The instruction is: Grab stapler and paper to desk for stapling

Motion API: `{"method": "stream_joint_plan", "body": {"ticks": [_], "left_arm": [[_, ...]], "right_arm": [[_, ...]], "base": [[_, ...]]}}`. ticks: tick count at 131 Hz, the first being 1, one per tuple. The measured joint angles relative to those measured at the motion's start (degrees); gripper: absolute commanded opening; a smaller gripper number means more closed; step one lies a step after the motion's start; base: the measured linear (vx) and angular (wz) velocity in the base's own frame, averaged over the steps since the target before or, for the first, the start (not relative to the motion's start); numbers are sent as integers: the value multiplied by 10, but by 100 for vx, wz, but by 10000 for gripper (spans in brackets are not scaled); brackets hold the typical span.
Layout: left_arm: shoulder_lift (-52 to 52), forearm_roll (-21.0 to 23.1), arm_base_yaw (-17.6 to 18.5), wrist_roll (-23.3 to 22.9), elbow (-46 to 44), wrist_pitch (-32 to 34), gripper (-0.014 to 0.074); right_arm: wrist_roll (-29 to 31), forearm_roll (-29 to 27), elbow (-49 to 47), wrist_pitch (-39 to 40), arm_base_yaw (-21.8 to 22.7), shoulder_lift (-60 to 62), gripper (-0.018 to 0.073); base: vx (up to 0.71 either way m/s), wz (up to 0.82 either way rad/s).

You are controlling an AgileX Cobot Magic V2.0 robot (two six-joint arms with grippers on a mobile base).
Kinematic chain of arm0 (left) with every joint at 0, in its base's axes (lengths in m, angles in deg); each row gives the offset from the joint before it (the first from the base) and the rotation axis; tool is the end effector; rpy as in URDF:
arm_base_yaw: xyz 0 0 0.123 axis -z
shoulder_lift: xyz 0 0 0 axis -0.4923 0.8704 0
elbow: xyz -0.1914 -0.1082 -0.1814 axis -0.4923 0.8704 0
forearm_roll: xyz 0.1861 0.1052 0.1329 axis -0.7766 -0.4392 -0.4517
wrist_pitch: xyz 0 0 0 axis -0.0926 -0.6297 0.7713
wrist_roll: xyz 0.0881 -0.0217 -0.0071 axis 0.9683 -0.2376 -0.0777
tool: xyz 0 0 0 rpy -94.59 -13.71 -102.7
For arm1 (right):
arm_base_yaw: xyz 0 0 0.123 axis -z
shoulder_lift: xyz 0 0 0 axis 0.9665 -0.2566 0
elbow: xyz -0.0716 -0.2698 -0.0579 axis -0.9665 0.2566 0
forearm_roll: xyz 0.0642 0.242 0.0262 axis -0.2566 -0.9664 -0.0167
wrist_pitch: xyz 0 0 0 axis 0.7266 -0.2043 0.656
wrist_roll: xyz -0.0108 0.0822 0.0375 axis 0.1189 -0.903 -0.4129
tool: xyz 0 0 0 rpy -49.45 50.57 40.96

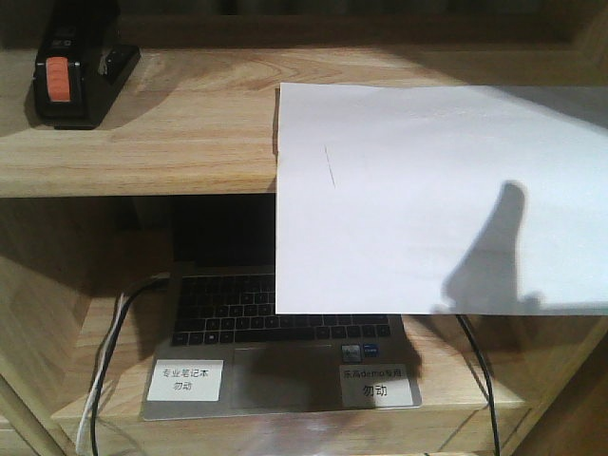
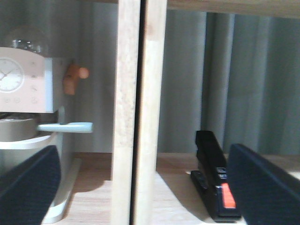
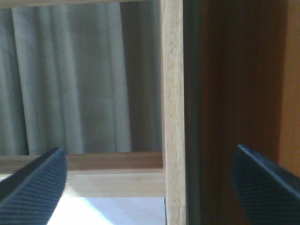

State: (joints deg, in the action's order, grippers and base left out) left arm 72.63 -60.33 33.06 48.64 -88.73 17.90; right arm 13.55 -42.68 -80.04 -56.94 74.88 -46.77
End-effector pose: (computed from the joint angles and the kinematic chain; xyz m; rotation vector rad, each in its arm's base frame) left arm 0.0197 -0.0008 0.4792 -0.0096 1.4211 -0.1059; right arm 0.0514 0.0014 0.4604 0.0119 1.4104 0.0420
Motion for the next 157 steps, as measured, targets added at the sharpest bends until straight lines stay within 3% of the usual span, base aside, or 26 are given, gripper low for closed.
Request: {"method": "stream_joint_plan", "body": {"ticks": [19, 48, 100, 122, 157], "left_arm": [[1, 0, 51, 0, 0, 6, 703], [33, 0, 163, 0, 0, 54, 690], [114, 0, 331, 0, 0, 59, 651], [148, 1, 364, 0, 0, 67, 642], [192, 1, 367, 0, 0, 72, 637]], "right_arm": [[0, 0, 0, 2, 0, 0, 671], [0, 0, 0, 3, 0, 0, 556], [0, 0, 0, 3, 0, 0, 398], [0, 0, 0, 3, 0, 0, 360], [0, 0, 0, 3, 0, 0, 319]], "base": [[0, 0], [0, 0], [0, 0], [0, 0], [0, 0]]}}
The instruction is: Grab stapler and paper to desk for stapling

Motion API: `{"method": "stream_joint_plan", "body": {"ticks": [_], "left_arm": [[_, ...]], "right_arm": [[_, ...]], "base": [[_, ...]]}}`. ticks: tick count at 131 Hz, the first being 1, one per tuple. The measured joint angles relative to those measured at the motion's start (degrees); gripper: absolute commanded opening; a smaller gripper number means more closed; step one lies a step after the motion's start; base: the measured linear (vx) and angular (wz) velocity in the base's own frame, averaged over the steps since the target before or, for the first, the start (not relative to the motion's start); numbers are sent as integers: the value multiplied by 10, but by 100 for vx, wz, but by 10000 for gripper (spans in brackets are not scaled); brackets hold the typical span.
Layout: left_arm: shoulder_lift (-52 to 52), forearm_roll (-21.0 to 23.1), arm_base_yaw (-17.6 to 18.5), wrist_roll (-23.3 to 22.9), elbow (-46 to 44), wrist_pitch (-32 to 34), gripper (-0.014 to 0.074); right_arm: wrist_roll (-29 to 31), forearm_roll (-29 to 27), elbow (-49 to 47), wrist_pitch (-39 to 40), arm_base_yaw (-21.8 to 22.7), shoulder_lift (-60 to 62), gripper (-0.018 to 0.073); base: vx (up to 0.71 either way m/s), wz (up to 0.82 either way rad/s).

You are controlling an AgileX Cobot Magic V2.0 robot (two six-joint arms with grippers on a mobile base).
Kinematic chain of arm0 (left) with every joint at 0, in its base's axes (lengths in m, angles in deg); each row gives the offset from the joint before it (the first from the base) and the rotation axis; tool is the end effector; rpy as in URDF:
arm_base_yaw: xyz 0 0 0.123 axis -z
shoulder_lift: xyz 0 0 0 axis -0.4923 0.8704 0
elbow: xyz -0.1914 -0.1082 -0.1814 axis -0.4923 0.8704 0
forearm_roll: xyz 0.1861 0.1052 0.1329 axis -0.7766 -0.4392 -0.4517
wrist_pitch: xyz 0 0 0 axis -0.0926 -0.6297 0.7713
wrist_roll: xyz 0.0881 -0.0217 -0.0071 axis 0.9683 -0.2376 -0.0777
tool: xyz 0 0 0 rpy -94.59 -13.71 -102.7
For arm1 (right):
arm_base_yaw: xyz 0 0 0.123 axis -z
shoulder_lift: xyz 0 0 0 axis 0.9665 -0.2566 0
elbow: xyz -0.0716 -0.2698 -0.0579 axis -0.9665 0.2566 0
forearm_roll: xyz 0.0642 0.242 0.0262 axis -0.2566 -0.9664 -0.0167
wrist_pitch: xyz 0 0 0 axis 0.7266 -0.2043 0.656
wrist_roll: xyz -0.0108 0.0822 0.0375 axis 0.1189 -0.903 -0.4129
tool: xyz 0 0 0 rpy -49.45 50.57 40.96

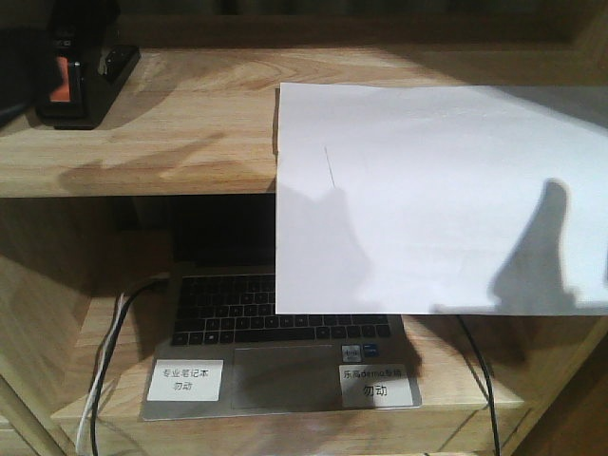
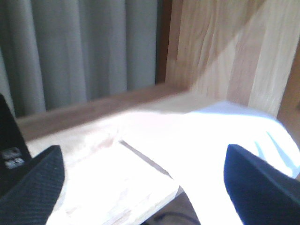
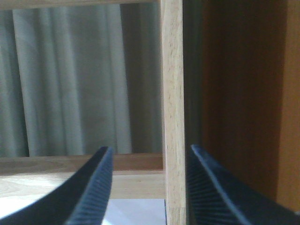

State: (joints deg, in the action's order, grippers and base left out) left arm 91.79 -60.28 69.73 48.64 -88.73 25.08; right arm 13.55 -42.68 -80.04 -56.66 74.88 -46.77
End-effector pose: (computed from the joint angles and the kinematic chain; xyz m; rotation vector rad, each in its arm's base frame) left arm 0.1047 -0.0883 0.4643 0.5139 1.5807 -0.5879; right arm 0.0513 0.0014 0.4609 0.0120 1.4056 0.0420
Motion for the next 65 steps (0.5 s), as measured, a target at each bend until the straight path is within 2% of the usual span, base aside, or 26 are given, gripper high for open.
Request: {"method": "stream_joint_plan", "body": {"ticks": [12, 26, 44, 51, 65], "left_arm": [[19, -1, 0, -9, 0, 13, 629], [54, -18, 0, -46, -26, 11, 627], [117, -106, 0, -127, -107, -45, 627], [149, -150, 0, -164, -156, -89, 627], [202, -206, 0, -199, -240, -174, 625]], "right_arm": [[0, 0, 0, 0, 0, 0, 308], [0, 0, 0, 0, 0, 0, 307], [0, 0, 0, 0, 0, 0, 307], [0, 0, 0, 0, 0, 0, 307], [0, 0, 0, 0, 0, 0, 307]], "base": [[0, 0], [0, 0], [0, 0], [0, 0], [0, 0]]}}
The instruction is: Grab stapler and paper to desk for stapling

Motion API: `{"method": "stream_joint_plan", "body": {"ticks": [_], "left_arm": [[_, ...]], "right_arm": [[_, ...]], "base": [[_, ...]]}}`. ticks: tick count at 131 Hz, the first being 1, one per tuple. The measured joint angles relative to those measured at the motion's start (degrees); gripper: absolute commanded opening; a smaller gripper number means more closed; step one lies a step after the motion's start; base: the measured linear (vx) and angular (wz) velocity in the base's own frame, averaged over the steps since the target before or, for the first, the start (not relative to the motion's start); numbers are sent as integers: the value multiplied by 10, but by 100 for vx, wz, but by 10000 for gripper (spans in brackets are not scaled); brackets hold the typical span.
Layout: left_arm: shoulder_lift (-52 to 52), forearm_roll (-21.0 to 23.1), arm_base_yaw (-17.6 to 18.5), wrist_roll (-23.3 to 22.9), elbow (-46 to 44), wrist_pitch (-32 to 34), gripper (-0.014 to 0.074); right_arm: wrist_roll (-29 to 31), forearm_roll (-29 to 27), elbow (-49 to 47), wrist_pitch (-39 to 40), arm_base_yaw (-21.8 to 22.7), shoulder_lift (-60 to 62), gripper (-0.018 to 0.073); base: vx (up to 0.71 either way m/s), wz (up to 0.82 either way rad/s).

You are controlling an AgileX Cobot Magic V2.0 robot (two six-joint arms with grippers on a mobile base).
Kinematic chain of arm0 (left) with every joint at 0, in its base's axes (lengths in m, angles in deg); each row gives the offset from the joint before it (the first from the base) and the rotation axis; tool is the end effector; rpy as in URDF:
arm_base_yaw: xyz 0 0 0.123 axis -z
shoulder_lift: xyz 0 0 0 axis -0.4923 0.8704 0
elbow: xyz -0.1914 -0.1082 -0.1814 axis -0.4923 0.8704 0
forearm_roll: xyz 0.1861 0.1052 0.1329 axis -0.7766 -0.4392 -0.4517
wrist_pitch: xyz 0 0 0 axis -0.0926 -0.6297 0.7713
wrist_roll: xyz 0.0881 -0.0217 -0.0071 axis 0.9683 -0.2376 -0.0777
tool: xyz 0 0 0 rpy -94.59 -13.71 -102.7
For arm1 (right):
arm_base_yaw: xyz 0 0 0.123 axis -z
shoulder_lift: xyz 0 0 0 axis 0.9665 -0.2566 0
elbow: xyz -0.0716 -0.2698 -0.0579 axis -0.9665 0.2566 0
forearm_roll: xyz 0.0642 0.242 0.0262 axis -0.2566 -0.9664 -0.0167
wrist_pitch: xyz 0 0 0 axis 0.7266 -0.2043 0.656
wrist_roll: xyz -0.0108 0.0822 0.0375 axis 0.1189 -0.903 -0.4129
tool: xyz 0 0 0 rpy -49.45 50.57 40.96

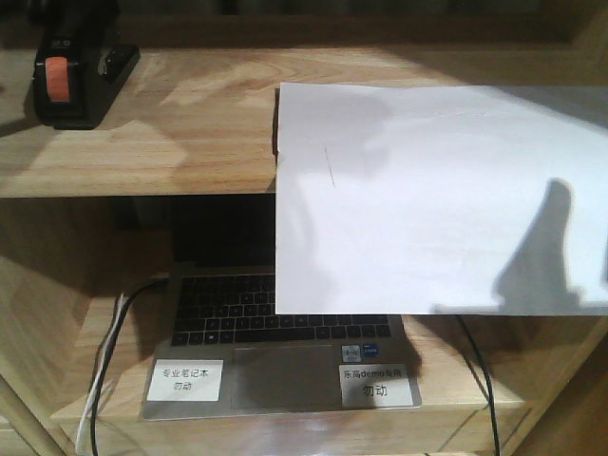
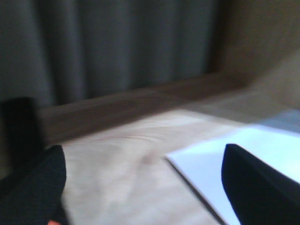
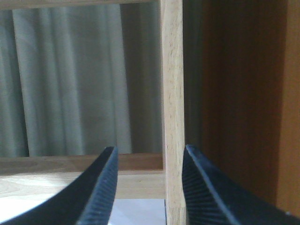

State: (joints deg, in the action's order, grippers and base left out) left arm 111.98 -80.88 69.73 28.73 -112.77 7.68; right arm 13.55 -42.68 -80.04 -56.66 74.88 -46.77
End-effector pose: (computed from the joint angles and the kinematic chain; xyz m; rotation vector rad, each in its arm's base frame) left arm 0.1759 -0.1189 0.5078 0.3194 1.8110 -0.3727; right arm 0.0513 0.0014 0.4609 0.0120 1.4056 0.0420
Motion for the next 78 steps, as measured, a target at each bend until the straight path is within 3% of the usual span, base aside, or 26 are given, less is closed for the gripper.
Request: {"method": "stream_joint_plan", "body": {"ticks": [36, 47, 78], "left_arm": [[116, -104, 0, -74, -144, -184, 617], [144, -120, -5, -80, -169, -203, 610], [198, -110, -50, -97, -202, -207, 606]], "right_arm": [[0, 0, 0, 0, 0, 0, 307], [0, 0, 0, 0, 0, 0, 307], [0, 0, 0, 0, 0, 0, 307]], "base": [[0, 0], [0, 0], [0, 0]]}}
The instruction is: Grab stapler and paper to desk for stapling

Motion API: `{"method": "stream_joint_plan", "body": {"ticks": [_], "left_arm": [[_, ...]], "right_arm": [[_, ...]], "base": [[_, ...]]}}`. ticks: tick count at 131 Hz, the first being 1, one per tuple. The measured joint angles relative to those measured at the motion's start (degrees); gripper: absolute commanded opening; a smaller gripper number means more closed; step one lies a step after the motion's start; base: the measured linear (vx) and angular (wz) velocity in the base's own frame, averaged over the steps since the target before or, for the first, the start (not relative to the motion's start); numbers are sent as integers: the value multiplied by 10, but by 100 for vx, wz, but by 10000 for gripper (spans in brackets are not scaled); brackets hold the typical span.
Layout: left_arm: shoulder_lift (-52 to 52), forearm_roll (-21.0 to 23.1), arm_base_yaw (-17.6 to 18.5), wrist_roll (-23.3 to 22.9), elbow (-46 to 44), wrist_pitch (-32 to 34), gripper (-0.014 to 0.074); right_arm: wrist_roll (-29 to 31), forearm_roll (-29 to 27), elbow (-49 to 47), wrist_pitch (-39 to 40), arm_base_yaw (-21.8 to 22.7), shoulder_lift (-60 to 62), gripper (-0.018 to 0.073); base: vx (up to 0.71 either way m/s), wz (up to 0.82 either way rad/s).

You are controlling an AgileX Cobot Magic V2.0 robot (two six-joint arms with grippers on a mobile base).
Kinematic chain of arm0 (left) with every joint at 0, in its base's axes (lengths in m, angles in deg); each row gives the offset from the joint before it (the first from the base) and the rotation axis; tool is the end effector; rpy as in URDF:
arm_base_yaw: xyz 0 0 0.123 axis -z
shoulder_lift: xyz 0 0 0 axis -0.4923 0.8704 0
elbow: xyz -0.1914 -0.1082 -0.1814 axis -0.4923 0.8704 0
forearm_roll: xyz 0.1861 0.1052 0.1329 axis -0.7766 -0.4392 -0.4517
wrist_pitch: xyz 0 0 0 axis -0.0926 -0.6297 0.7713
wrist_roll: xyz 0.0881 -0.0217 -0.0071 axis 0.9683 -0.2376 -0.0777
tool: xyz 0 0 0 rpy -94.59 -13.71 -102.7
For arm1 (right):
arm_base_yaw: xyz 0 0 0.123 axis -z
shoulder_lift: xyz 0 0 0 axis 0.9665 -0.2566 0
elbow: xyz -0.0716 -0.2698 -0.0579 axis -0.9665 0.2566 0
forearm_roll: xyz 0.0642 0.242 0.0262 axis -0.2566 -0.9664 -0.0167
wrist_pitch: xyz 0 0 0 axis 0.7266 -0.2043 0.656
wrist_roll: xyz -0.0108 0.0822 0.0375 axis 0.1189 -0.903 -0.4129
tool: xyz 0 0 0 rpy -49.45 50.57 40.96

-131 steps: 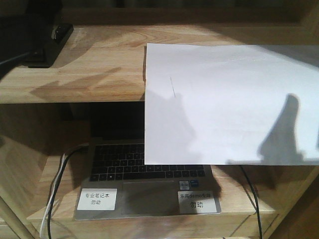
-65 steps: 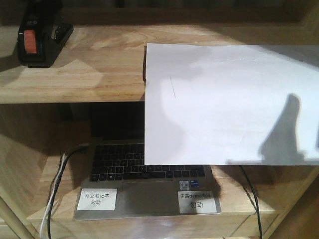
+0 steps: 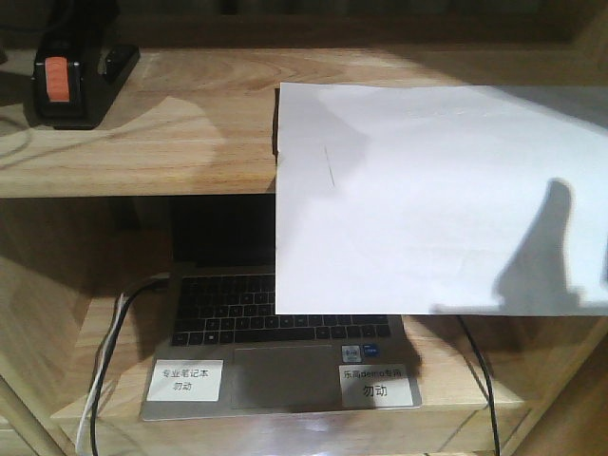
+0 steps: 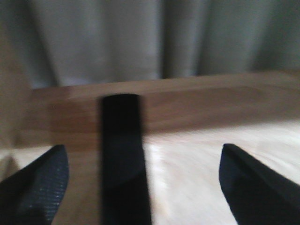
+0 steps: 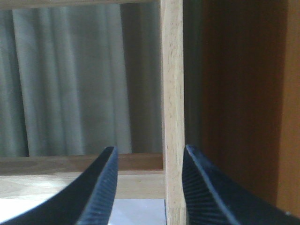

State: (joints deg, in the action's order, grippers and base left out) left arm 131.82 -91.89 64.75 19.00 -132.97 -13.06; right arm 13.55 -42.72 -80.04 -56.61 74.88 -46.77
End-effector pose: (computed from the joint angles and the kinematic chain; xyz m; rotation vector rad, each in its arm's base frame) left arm 0.2613 -0.1310 0.5009 0.0025 2.0758 -0.0377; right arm 0.0513 0.0014 0.4610 0.0122 1.4047 0.0427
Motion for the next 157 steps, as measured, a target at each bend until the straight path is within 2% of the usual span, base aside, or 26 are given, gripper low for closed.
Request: {"method": "stream_joint_plan", "body": {"ticks": [42, 66, 84, 94, 118, 121, 157], "left_arm": [[40, 54, -42, -2, -2, -1, 602], [47, 60, -51, -2, -2, -5, 542], [47, 61, -51, 3, -2, -5, 435], [47, 61, -51, 11, -2, -5, 346], [47, 62, -51, 23, -2, -9, 56], [47, 62, -51, 23, -2, -9, -7], [33, 68, -51, 27, -2, -10, -8]], "right_arm": [[0, 0, 0, 0, 0, 0, 307], [0, 0, 0, 0, 0, 0, 307], [0, 0, 0, 0, 0, 0, 307], [0, 0, 0, 0, 0, 0, 307], [0, 0, 0, 0, 0, 0, 307], [0, 0, 0, 0, 0, 0, 307], [0, 0, 0, 0, 0, 0, 307]], "base": [[0, 0], [0, 0], [0, 0], [0, 0], [0, 0], [0, 0], [0, 0]]}}
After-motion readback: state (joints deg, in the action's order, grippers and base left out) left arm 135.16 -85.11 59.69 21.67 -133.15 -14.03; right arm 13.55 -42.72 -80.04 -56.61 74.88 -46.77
